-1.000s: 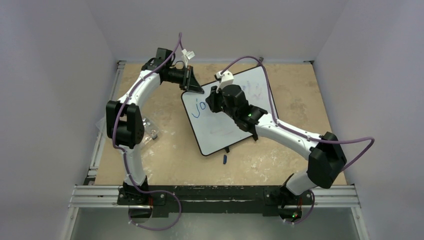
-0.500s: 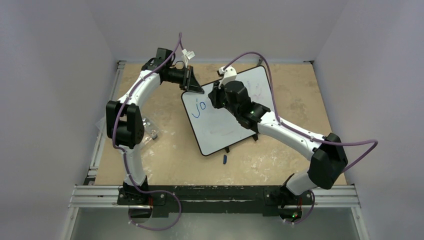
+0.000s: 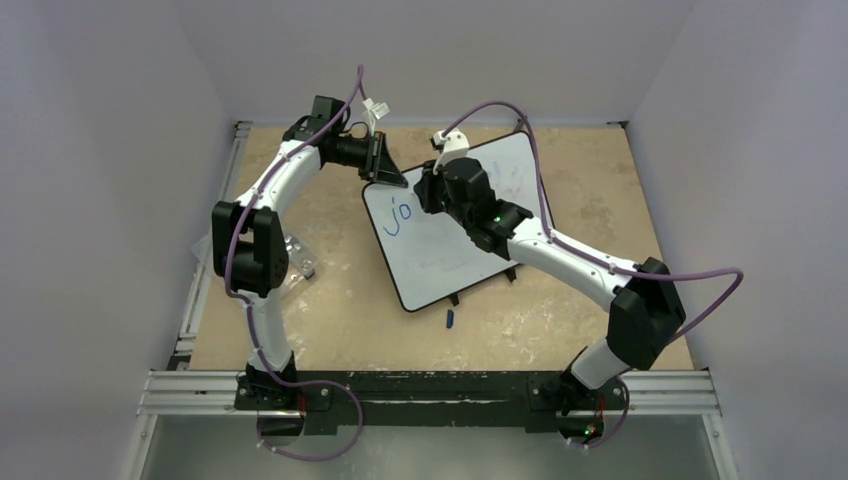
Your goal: Write a sentence on the whiteboard
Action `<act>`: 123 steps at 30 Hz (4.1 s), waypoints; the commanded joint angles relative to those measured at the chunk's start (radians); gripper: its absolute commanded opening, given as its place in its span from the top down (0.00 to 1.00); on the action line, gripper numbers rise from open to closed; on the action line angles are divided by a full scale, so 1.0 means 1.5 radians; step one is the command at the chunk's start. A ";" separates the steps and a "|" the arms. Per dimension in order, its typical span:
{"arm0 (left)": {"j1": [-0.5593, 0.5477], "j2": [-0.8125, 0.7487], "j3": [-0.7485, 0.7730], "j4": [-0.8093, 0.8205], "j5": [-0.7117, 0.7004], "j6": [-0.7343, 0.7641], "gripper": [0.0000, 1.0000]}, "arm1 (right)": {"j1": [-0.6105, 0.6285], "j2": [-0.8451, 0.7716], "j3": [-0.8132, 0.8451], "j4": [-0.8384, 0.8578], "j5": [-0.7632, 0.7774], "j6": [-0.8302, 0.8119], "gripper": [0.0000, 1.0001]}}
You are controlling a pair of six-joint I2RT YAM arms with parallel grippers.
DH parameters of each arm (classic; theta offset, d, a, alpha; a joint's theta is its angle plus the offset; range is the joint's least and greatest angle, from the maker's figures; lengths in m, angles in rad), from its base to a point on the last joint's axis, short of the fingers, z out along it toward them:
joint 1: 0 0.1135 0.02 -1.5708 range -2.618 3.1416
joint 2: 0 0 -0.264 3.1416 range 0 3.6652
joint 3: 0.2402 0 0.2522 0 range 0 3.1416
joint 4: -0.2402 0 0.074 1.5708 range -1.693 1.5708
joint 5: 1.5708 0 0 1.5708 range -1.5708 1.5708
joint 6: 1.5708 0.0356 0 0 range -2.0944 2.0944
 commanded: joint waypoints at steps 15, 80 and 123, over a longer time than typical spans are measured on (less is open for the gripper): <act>-0.011 -0.046 0.010 0.014 0.044 -0.001 1.00 | -0.002 -0.027 -0.060 0.018 -0.022 0.036 1.00; -0.014 -0.056 0.008 0.019 0.010 -0.017 1.00 | -0.052 -0.029 -0.065 -0.015 -0.055 0.047 1.00; -0.014 -0.063 0.006 0.018 0.023 -0.008 1.00 | -0.050 -0.067 -0.161 0.032 -0.161 0.062 1.00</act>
